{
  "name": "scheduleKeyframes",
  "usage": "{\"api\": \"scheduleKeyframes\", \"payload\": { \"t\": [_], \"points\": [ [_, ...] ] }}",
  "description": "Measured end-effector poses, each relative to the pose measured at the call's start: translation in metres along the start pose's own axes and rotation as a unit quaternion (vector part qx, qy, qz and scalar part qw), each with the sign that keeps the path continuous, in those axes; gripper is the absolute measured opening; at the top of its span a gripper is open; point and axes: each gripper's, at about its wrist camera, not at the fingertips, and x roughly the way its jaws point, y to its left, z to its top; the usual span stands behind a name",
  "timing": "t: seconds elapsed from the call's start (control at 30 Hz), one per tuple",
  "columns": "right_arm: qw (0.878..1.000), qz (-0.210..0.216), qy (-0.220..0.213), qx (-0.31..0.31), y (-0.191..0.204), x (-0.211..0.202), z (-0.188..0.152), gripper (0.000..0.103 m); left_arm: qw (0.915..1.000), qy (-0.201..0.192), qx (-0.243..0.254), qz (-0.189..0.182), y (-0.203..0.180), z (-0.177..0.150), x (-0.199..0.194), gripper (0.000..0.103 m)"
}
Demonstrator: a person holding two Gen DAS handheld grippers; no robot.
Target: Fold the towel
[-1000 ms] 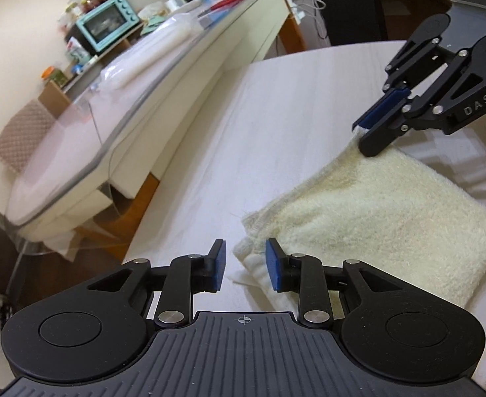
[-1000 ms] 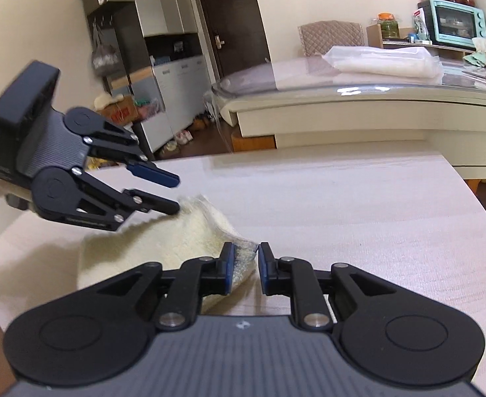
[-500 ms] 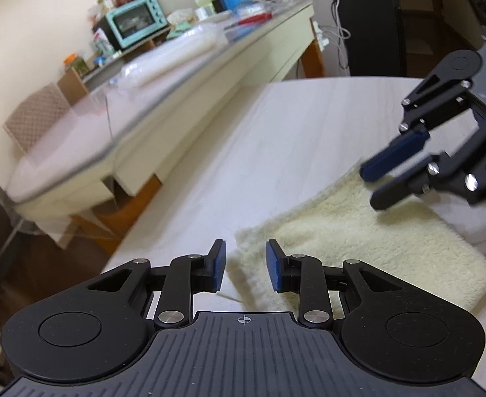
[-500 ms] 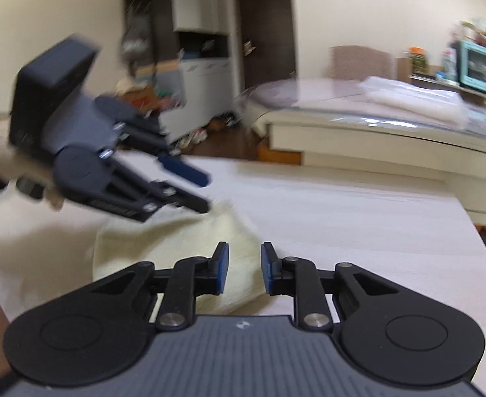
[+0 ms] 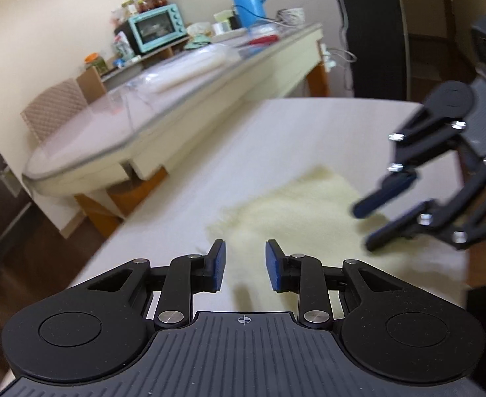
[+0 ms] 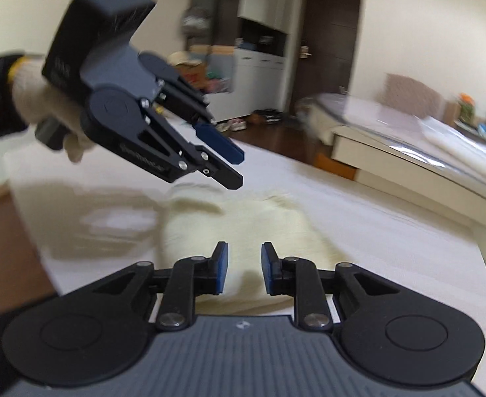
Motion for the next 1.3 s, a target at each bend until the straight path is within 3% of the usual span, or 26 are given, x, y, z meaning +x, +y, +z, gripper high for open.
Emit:
{"api": "scheduleKeyframes", "payload": {
  "t": [0.17, 0.4, 0.63, 0.83, 0.97, 1.17, 1.3],
  "points": [
    [1.000, -0.003, 0.004, -0.013, 0.015, 0.002, -0.003, 0.022, 0.9997, 0.010, -0.017, 0.013, -0.016, -0.024, 0.001, 0.030],
    [1.000, -0.009, 0.009, 0.010, 0.018, -0.004, -0.006, 0.022, 0.9995, 0.002, -0.021, 0.023, -0.015, -0.029, -0.002, 0.032],
    [0.999, -0.032, 0.007, 0.043, 0.031, 0.006, -0.001, 0.021, 0.9994, 0.009, -0.004, 0.032, -0.003, -0.029, 0.003, 0.041],
    [0.998, -0.032, -0.013, 0.057, 0.039, 0.002, 0.001, 0.021, 0.9984, 0.007, -0.026, 0.050, 0.002, -0.029, -0.006, 0.039],
    [0.998, -0.044, -0.009, 0.037, 0.029, -0.010, -0.002, 0.022, 0.9965, 0.005, -0.058, 0.059, -0.003, -0.035, -0.020, 0.039],
    [0.999, -0.038, 0.006, 0.014, 0.030, -0.004, -0.006, 0.023, 0.9937, 0.008, -0.088, 0.069, 0.001, -0.042, -0.011, 0.039],
    [0.999, -0.029, 0.007, 0.016, 0.045, 0.003, 0.000, 0.022, 0.9940, 0.014, -0.073, 0.080, 0.011, -0.040, -0.004, 0.040]
  ]
}}
